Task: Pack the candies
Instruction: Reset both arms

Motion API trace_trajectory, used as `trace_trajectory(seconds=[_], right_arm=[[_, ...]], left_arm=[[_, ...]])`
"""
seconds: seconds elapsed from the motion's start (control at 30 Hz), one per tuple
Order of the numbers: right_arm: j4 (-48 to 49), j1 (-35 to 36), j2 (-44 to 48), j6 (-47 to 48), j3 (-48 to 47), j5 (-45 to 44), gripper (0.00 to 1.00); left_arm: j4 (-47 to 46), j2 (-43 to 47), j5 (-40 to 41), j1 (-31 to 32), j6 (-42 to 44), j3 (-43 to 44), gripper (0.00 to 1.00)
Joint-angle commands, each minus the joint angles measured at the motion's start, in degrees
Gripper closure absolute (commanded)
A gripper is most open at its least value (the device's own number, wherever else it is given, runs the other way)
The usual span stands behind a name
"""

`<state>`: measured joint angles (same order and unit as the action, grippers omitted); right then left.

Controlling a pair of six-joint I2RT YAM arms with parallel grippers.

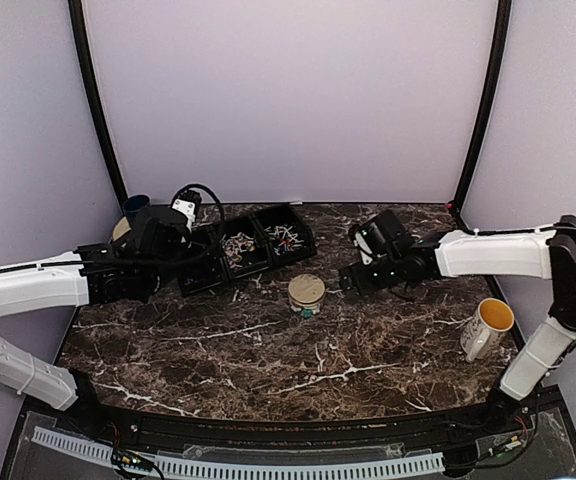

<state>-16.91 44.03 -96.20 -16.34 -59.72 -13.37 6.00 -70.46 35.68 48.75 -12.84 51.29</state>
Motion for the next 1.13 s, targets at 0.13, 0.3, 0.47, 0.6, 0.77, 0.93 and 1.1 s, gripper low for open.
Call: trace_trajectory(seconds=[0.13,0.3,0.47,0.6,0.77,0.93,1.1], right_arm=[[-3.33,-8.89,24.79,-2.96,3.31,-6.90,0.02],[-4.11,-11.94,35.09,-3.37,4.14,-11.44,0.02],[-8.20,-12.15,38.13,-3.53,3.35,-16.97,0.02],[-4.60,-12.13,43.60,-2.15,7.25,-19.86,0.02],[-1.23,-12.13,48.27,1.74,10.33,-22.63,0.02],[-0.79,-12.10,49.45,3.63,12.04,-23.12,0.02],[0.07,-12.13,49.45,4.54,12.67,-22.77,0.02]], left_arm=[[5.16,6.53,-0.65,-2.22,-0.48,0.73,0.01],[7.66,10.99,-8.65,-10.86,-1.23,0.41,0.01],[10.25,11.15,-6.69,-12.66,1.81,0.75,0.01],[10.49,12.08,-7.14,-13.16,3.02,-0.24,0.01],[6.52,14.17,-8.96,-13.16,5.02,-2.70,0.01],[5.77,14.23,-10.30,-13.16,5.54,-3.24,0.01],[6.35,14.37,-9.30,-13.16,5.50,-3.28,0.01]])
